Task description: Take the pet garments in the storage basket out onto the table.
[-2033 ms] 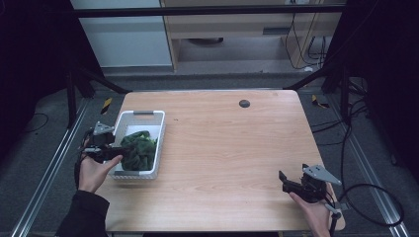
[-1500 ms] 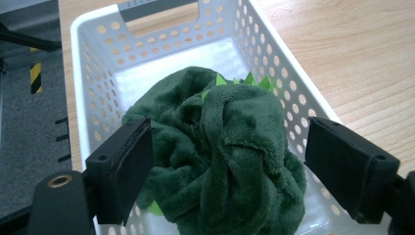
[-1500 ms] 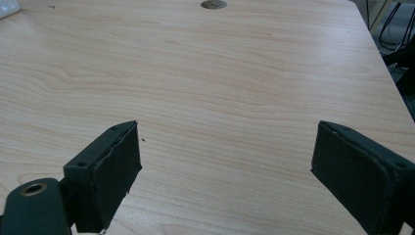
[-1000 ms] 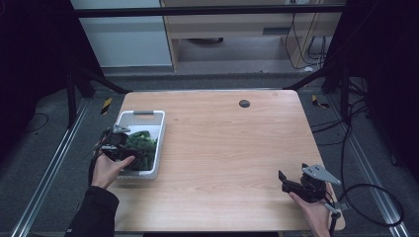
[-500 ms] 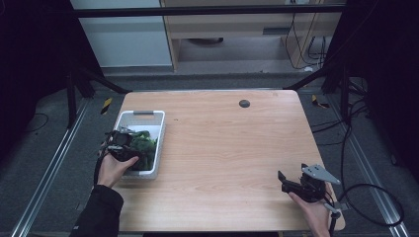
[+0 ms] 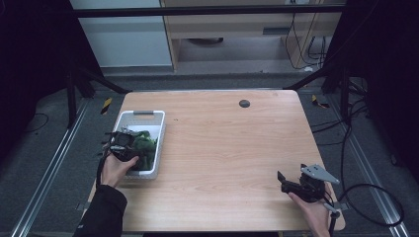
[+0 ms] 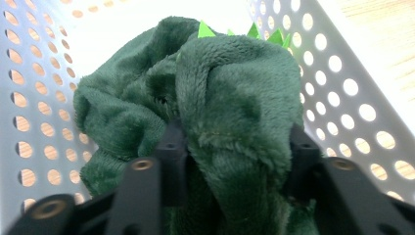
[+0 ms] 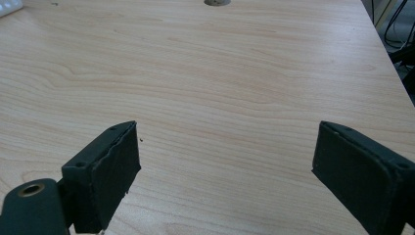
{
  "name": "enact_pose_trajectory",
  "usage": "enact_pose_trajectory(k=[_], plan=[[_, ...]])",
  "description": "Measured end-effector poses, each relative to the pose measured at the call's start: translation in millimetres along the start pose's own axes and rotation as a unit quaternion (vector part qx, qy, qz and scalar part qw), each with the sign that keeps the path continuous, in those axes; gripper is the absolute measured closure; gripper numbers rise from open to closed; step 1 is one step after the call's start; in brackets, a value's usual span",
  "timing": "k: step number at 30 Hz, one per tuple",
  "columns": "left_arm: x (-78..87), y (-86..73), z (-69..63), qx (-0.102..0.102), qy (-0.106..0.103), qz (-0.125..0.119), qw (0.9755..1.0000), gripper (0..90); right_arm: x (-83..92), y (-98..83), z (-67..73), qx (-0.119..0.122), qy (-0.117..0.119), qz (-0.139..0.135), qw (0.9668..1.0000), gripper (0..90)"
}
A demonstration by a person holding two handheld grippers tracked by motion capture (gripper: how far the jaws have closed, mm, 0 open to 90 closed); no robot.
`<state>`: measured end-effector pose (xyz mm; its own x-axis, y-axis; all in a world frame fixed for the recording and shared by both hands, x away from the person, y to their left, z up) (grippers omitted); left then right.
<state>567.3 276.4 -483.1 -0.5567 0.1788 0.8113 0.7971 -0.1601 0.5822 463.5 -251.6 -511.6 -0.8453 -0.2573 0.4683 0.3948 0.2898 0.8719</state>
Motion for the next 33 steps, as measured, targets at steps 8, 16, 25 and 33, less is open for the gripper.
enact_pose_trajectory(k=[8,16,25,33], plan=[[5.4,0.2,4.5,0.019,-0.004,-0.010,0.9998,72.6,-0.7,-0.6,-0.7,0.001,0.001,0.001,1.0000,10.2],[14.2,3.3,6.7,0.015,-0.007,-0.019,0.9997,75.8,-1.0,-1.0,0.0,-0.001,0.003,0.004,1.0000,10.3],[40.8,14.6,8.9,0.010,-0.013,-0.047,0.9987,76.5,-1.1,-1.0,-0.7,0.000,0.001,0.003,1.0000,10.2],[65.3,22.7,6.8,-0.006,-0.023,-0.063,0.9978,76.5,-0.8,-0.8,-0.9,-0.001,0.001,0.002,1.0000,10.2]])
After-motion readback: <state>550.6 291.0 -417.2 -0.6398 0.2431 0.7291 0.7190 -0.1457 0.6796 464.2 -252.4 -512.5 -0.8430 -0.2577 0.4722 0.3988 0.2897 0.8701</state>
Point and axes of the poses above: each handheld gripper's, and its own axes: x roughly backward along the jaws, y roughly out of its top, z roughly to its left, the point moved 6 cm from there along -x, roughly forward along the jaws, and after that the axes turned 11 degrees about x, right-handed, at the moved point
